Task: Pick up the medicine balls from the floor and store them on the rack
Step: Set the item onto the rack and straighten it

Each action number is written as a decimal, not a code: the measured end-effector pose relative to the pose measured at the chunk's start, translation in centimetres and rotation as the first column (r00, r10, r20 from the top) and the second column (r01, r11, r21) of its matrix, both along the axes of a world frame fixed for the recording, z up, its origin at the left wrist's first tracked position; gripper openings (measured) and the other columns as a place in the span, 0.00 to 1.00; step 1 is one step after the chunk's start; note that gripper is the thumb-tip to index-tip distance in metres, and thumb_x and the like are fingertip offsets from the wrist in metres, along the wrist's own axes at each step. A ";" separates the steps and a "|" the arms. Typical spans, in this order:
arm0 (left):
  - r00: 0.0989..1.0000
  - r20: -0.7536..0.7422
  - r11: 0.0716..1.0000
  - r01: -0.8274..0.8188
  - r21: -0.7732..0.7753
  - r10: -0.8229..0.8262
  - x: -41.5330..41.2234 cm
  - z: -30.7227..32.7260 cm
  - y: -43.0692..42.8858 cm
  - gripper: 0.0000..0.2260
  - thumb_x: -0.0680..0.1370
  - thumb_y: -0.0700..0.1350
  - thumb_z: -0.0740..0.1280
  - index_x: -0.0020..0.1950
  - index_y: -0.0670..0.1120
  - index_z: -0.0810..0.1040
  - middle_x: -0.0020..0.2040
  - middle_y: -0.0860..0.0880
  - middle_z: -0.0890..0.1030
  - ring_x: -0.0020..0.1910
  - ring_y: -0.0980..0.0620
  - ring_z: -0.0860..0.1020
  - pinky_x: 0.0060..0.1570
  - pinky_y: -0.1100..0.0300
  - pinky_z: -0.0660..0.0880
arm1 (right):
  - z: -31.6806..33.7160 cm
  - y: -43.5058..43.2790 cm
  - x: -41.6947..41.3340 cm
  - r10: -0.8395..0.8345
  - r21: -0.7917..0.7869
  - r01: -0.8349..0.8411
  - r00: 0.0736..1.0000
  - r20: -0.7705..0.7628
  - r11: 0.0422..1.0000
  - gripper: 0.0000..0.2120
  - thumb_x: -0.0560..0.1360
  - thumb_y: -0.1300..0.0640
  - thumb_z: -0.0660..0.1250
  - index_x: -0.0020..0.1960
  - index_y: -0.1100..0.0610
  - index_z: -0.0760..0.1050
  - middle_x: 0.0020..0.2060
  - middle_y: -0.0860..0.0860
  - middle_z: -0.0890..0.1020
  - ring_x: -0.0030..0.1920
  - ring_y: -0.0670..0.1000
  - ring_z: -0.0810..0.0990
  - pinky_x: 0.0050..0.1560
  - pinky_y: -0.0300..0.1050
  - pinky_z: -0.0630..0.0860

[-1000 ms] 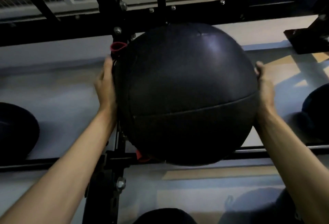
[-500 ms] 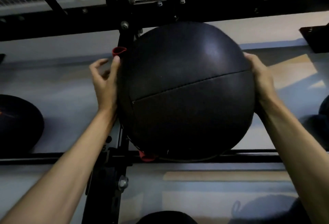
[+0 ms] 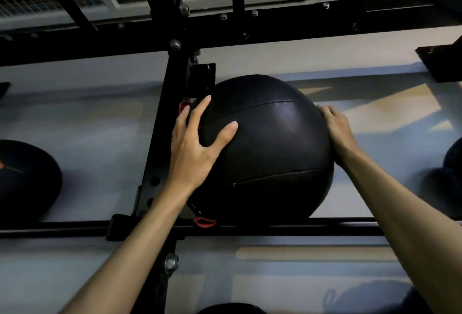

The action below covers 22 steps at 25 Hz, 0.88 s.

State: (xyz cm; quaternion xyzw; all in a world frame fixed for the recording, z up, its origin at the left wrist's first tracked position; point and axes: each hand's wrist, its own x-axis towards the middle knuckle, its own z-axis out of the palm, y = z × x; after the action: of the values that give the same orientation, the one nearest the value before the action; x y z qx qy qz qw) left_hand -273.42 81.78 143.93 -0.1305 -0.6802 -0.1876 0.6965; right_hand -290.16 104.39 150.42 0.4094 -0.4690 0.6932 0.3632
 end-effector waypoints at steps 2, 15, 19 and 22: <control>1.000 0.017 0.999 0.017 0.028 -0.018 -0.7 1.1 -0.5 0.34 0.69 0.75 0.62 0.74 0.70 0.61 0.79 0.54 0.57 0.79 0.54 0.55 0.76 0.47 0.56 | -1.0 0.1 -0.4 -0.054 0.032 0.056 0.998 -0.042 0.998 0.13 0.84 0.57 0.53 0.59 0.56 0.76 0.58 0.53 0.78 0.57 0.50 0.76 0.54 0.43 0.74; 0.981 0.191 0.977 -0.010 0.212 -0.032 -2.4 2.2 -2.0 0.37 0.69 0.79 0.56 0.76 0.69 0.57 0.80 0.53 0.58 0.79 0.47 0.57 0.74 0.37 0.59 | -5.4 -3.0 0.0 -0.247 0.185 0.267 0.961 -0.126 0.946 0.28 0.84 0.38 0.51 0.81 0.47 0.57 0.78 0.51 0.63 0.78 0.53 0.61 0.78 0.51 0.56; 0.964 0.217 0.970 -0.190 0.148 0.156 -0.8 -2.1 -2.6 0.29 0.79 0.68 0.56 0.79 0.62 0.55 0.78 0.49 0.61 0.76 0.47 0.63 0.70 0.40 0.66 | -7.3 -3.6 2.3 -0.360 0.101 0.366 0.930 -0.070 0.925 0.25 0.85 0.46 0.54 0.80 0.52 0.61 0.75 0.58 0.67 0.75 0.59 0.65 0.75 0.53 0.61; 0.893 0.262 0.916 -0.396 0.069 0.366 2.4 -6.2 -4.5 0.22 0.81 0.58 0.62 0.74 0.55 0.64 0.68 0.46 0.72 0.65 0.44 0.74 0.61 0.45 0.74 | -10.1 -4.4 5.8 -0.461 0.096 0.464 0.886 -0.055 0.881 0.25 0.82 0.49 0.59 0.77 0.55 0.64 0.73 0.62 0.67 0.74 0.62 0.65 0.74 0.57 0.62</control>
State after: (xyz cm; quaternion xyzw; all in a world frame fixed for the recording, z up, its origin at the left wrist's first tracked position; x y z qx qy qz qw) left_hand -271.01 77.31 137.70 0.0717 -0.7602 -0.1026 0.6375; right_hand -284.36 99.99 140.30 0.3152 -0.5836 0.5543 0.5029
